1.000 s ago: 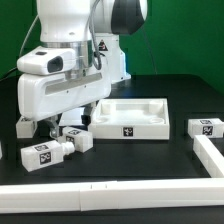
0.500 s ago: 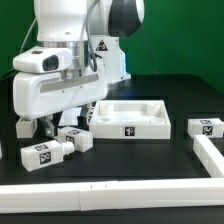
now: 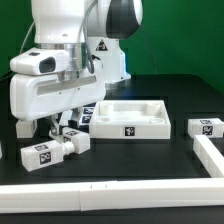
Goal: Assemble square table
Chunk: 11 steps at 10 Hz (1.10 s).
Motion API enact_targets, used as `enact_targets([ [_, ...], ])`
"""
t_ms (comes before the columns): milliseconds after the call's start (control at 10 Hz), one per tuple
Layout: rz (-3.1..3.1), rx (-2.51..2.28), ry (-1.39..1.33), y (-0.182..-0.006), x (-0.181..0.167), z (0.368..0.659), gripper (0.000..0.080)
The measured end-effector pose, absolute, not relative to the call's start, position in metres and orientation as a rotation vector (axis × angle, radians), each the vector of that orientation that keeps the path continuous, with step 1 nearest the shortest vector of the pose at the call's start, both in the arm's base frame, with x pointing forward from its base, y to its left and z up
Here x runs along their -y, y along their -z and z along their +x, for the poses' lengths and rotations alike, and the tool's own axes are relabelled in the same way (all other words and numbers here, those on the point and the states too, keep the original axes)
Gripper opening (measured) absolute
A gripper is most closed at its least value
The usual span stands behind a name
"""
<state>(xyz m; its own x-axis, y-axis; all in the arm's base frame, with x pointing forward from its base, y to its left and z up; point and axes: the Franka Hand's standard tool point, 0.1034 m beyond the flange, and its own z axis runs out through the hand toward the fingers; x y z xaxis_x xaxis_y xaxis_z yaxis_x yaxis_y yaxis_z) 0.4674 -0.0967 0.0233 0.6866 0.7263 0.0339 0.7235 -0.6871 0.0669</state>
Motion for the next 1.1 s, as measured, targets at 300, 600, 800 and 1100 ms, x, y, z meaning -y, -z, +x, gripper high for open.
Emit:
enact_targets([
  [300,2.841,-1.222,-0.089,-0.023,0.097,0.467,0.0277],
  [600,2.840,-1.220,-0.090,-0.024,0.098,0.466,0.0278],
  [800,2.857,-1.165,-0.071,-0.023,0.103,0.425,0.0279],
  [1100,2.869,-1.085,-0.090,-0.026,0.106,0.402,0.0279],
])
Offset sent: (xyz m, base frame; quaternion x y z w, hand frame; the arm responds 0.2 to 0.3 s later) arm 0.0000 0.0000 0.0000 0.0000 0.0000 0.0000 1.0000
